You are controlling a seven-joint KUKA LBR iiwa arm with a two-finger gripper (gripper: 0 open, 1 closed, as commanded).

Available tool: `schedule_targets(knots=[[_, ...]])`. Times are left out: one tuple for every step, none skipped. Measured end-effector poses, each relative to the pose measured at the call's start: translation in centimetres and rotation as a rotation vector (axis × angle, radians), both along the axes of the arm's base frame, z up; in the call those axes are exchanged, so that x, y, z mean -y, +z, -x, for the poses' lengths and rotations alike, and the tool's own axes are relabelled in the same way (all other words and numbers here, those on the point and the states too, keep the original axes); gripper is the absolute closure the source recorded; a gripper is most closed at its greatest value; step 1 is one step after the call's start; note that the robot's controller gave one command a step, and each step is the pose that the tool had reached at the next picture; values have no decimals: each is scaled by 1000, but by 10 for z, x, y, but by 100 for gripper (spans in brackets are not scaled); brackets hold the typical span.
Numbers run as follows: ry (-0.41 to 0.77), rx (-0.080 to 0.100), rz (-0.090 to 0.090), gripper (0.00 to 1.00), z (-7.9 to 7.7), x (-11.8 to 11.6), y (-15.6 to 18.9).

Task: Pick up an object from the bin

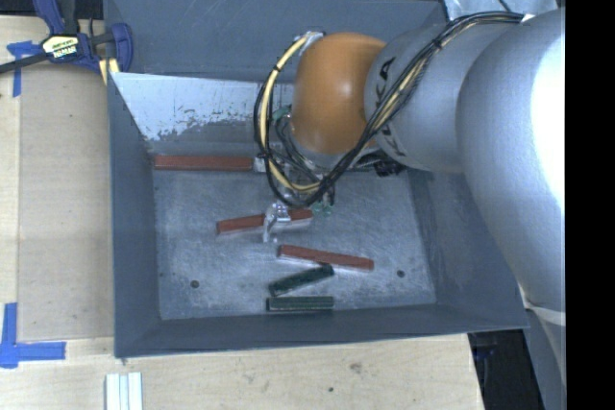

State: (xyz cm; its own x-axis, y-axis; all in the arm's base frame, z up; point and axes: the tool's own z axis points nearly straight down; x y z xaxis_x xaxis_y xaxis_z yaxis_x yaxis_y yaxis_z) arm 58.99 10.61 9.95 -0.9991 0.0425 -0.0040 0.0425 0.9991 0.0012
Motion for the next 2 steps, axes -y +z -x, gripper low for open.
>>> schedule_targets(knots=[[57, -1, 1, 0, -4, 7, -26], [-183, 24, -7, 100, -3, 15, -21]])
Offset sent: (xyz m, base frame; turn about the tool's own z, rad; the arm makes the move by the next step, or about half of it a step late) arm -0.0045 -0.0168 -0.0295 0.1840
